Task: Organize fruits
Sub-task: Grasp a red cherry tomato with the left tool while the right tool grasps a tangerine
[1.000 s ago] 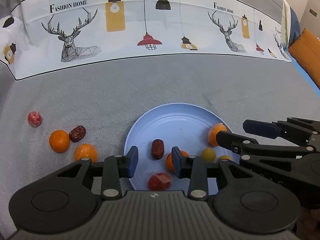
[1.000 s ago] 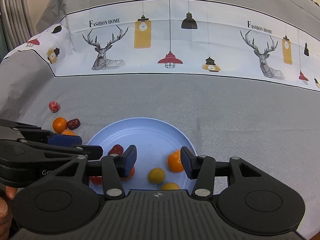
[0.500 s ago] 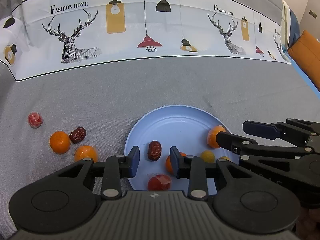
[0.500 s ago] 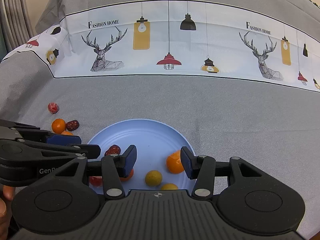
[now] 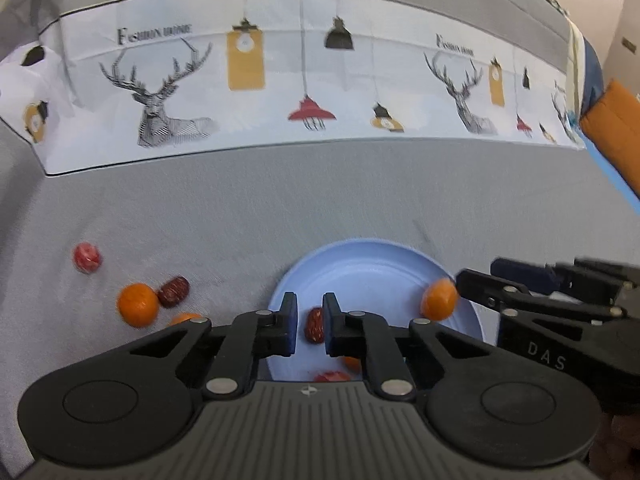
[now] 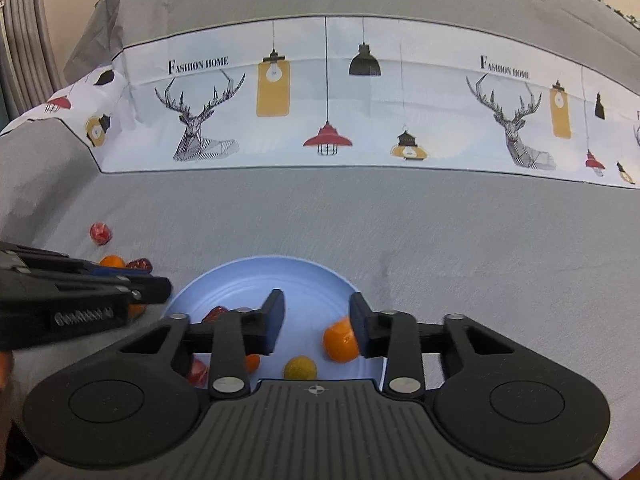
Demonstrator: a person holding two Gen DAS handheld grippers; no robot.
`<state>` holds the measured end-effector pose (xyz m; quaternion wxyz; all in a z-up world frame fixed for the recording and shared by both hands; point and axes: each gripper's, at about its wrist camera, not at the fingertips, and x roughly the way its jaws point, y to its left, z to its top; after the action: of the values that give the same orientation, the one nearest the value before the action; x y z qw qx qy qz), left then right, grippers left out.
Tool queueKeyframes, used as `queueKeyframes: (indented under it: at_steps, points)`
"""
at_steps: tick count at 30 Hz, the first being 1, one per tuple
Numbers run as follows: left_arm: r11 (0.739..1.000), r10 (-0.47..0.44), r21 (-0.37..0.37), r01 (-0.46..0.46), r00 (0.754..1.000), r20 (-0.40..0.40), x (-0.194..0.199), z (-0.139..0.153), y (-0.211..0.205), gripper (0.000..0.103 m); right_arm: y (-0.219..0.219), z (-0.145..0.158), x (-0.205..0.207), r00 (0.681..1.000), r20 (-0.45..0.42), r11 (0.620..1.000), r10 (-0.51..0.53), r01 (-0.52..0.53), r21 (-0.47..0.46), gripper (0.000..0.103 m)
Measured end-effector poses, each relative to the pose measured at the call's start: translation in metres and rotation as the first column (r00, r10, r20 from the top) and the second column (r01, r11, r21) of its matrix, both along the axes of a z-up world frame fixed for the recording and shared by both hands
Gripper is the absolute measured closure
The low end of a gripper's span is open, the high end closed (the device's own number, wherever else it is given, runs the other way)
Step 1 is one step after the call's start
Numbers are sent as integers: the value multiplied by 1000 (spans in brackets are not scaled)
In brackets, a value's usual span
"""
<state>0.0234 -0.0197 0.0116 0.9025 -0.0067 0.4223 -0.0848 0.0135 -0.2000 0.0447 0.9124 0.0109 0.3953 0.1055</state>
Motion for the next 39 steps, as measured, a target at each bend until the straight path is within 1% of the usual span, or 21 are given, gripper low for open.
queueKeyframes:
  at_steps: [2, 4, 6, 9, 11, 12, 13, 14, 15, 16, 17, 19, 21, 24, 27, 29, 32, 34, 35, 37, 39]
  points:
    - [998, 25, -50, -25, 1000, 7, 3, 14, 12, 90, -2, 3, 0, 1000, 19, 1000, -10, 10, 12, 78]
    - [996, 48, -77, -46, 998, 31, 13, 31, 28, 89, -5, 6, 0, 999, 36, 999, -23, 22, 29, 79]
    - [993, 70, -98, -67, 997, 31, 27, 42, 46, 89, -6, 8, 0, 998, 52, 999, -33, 30, 45, 80]
    - [984, 141, -114, -137, 990, 20, 50, 46, 81, 89, -5, 9, 1, 998, 53, 998, -28, 25, 59, 80]
    - [973, 200, -114, -200, 980, -14, 58, 32, 100, 89, -2, 9, 1, 998, 57, 998, -13, 10, 61, 80]
    - [965, 232, -118, -236, 971, -52, 60, 19, 110, 89, 0, 10, 1, 998, 61, 998, -4, 1, 63, 80]
    - [958, 252, -115, -263, 962, -101, 61, 8, 115, 89, 1, 11, 0, 998, 65, 998, 3, -7, 65, 80]
    - [948, 280, -102, -302, 942, -183, 64, -3, 120, 89, 3, 11, 0, 997, 70, 998, 11, -16, 67, 80]
    - [939, 295, -118, -323, 933, -205, 65, -6, 125, 89, 5, 12, 0, 997, 73, 997, 20, -25, 68, 80]
    - [932, 302, -142, -333, 931, -205, 66, -5, 128, 89, 7, 12, 0, 997, 72, 997, 26, -31, 70, 80]
    - [930, 307, -148, -337, 932, -193, 66, -3, 129, 89, 9, 12, 1, 997, 70, 996, 35, -40, 75, 80]
    - [935, 311, -119, -335, 933, -184, 67, -2, 128, 88, 14, 12, 2, 996, 68, 995, 54, -59, 81, 80]
    - [938, 311, -93, -335, 928, -204, 71, -6, 126, 86, 20, 12, 2, 995, 67, 993, 78, -84, 89, 80]
    - [939, 311, -77, -336, 923, -228, 75, -14, 127, 82, 31, 12, 0, 989, 62, 985, 134, -140, 100, 79]
    - [941, 310, -59, -332, 921, -234, 77, -20, 127, 82, 46, 12, -4, 976, 62, 973, 207, -212, 93, 79]
    - [943, 305, -58, -327, 922, -239, 79, -22, 126, 82, 58, 13, -7, 964, 70, 963, 255, -260, 76, 79]
    - [942, 309, -62, -331, 922, -233, 81, -22, 127, 82, 74, 13, -7, 950, 76, 950, 302, -307, 66, 79]
    - [929, 340, -74, -363, 915, -219, 82, -19, 132, 82, 83, 11, -5, 943, 70, 941, 325, -330, 72, 79]
    - [917, 366, -85, -390, 906, -213, 82, -18, 137, 82, 87, 11, -3, 940, 69, 938, 334, -339, 76, 79]
    - [880, 435, -108, -462, 877, -204, 81, -15, 151, 82, 97, 9, 1, 932, 68, 929, 356, -360, 84, 79]
    - [839, 501, -125, -529, 842, -203, 79, -13, 168, 82, 108, 6, 8, 925, 63, 921, 374, -378, 90, 79]
